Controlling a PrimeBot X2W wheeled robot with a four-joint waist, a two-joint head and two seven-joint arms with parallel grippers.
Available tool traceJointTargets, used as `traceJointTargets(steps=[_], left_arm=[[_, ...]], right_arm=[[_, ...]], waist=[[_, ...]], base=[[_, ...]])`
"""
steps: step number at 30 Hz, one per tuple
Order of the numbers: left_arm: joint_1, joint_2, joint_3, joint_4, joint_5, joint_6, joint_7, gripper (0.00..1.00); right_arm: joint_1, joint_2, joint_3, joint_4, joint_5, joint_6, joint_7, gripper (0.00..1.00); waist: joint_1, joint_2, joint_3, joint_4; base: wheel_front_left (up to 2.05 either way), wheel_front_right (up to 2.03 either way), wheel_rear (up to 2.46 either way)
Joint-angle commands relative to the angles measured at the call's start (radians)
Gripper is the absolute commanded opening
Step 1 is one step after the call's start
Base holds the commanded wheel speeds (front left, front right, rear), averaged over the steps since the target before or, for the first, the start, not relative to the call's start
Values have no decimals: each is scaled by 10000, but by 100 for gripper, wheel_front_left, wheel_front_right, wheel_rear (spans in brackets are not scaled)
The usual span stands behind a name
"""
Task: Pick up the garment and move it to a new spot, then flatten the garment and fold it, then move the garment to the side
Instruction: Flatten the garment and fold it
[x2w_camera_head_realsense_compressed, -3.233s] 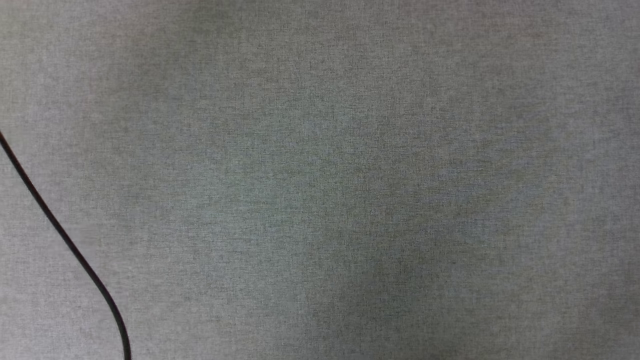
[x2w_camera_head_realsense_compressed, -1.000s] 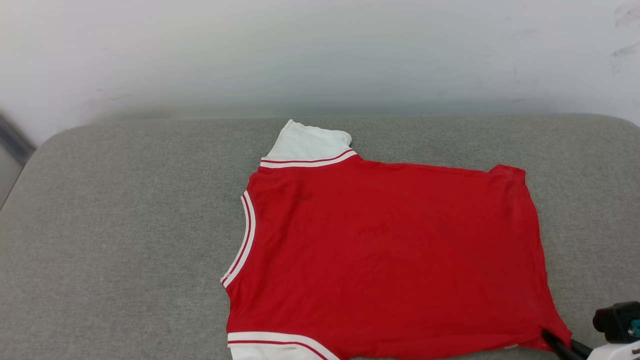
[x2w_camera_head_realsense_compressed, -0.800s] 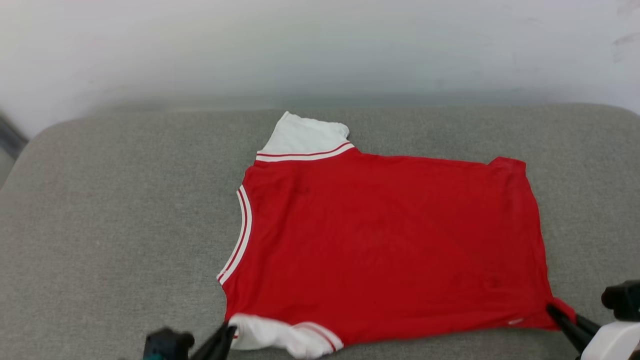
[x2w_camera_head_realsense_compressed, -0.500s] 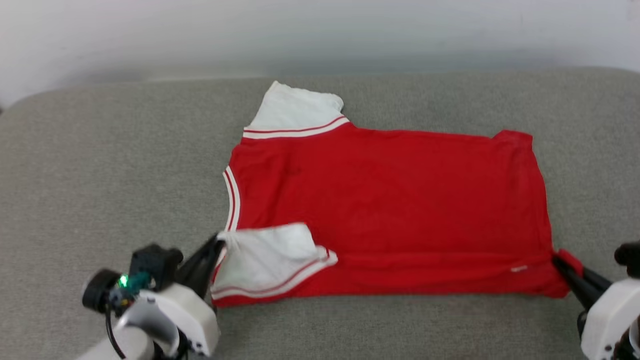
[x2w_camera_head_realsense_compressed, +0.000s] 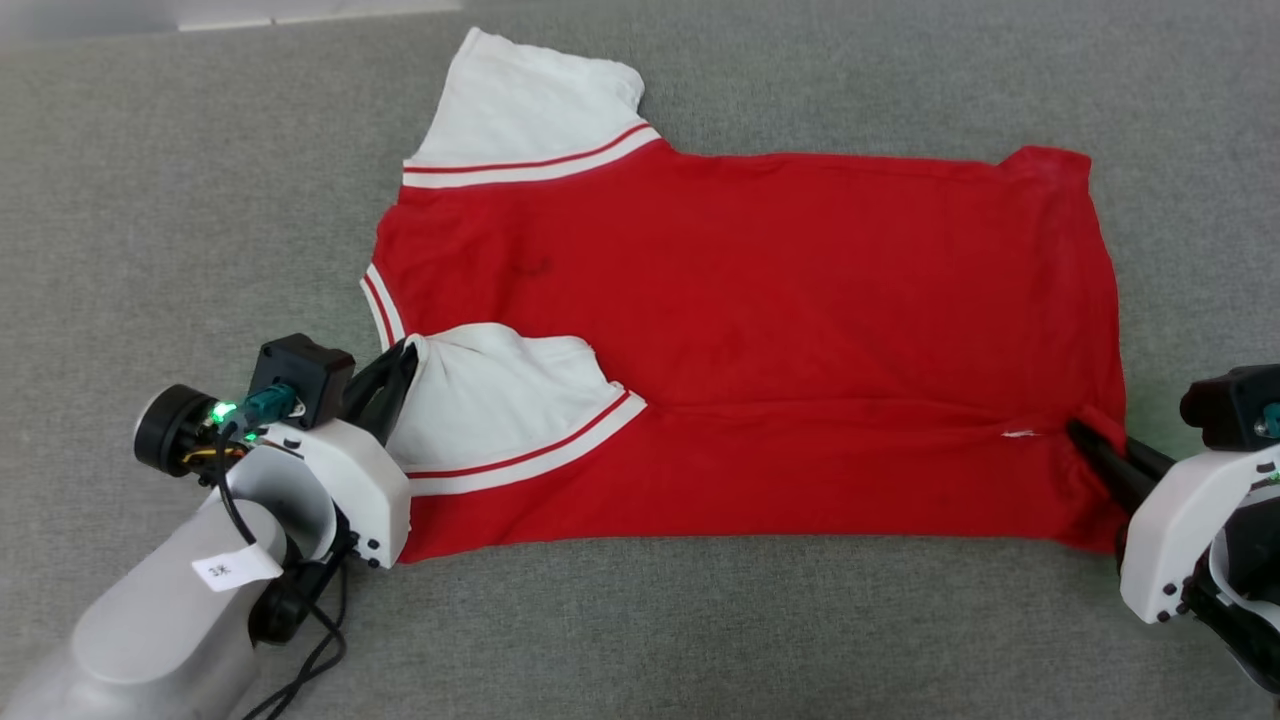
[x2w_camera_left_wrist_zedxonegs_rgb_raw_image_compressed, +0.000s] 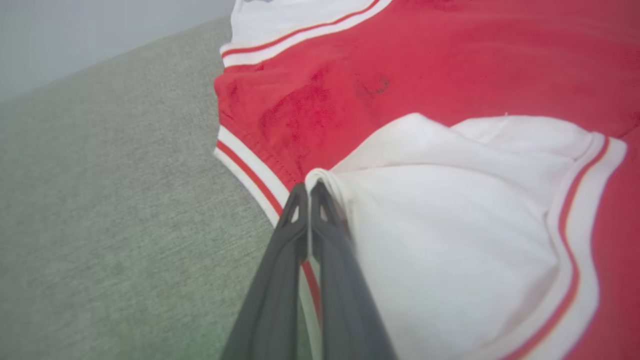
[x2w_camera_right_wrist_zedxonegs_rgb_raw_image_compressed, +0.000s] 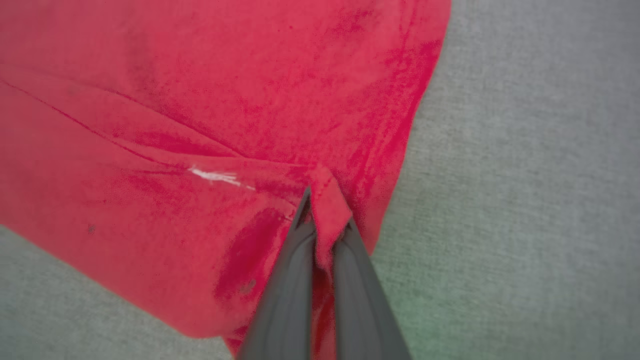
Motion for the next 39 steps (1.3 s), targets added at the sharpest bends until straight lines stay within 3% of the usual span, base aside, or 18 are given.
traceJointTargets(steps=[1,9,10,11,16,21,27,28,29,39], left_arm=[[-120,-183,-61,395,-81,-166,25,0],[-65,-937,-222,2382,-579,-961,-139,0],[-122,-935,-217,2551,-537,-975,-230,16],[-159,-906,-251,2673,-504,-996,-251,100],[-541,-785,-90,2508,-525,-1151,-443,100],[-847,-318,-109,1504,-578,-1005,452,100],[-1386,518,-311,63,-954,-1120,2765,100],[-1386,518,-311,63,-954,-1120,2765,100],[-1562,740,-451,-292,-1152,-1233,3723,100],[-2050,1101,-1224,-992,-2449,-1613,7698,100]], right_arm=[[-243,66,129,229,-55,-7,-41,0],[-636,233,943,1154,134,-5,-369,0],[-677,198,979,1186,142,-5,-441,82],[-699,153,1013,1162,128,-5,-553,100],[-657,-109,802,948,208,-5,-933,100],[-260,-254,506,573,239,-5,-997,100],[70,-250,193,62,-3,-5,-830,100],[70,-250,193,62,-3,-5,-830,100],[142,-199,127,-66,-47,-5,-736,100],[288,32,25,-441,-215,-5,-385,100]], waist=[[-2,0,261,-63],[-2,0,204,-99],[-2,0,111,-86],[-2,0,11,-71],[-2,0,-593,108],[-2,0,-1193,359],[-2,0,-1568,528],[-2,0,-1568,528],[-2,0,-1616,551],[-2,0,-1622,499]], base=[[0,0,0],[0,0,0],[0,0,0],[0,0,0],[0,0,0],[0,0,0],[0,0,0],[0,0,0],[0,0,0],[0,0,0]])
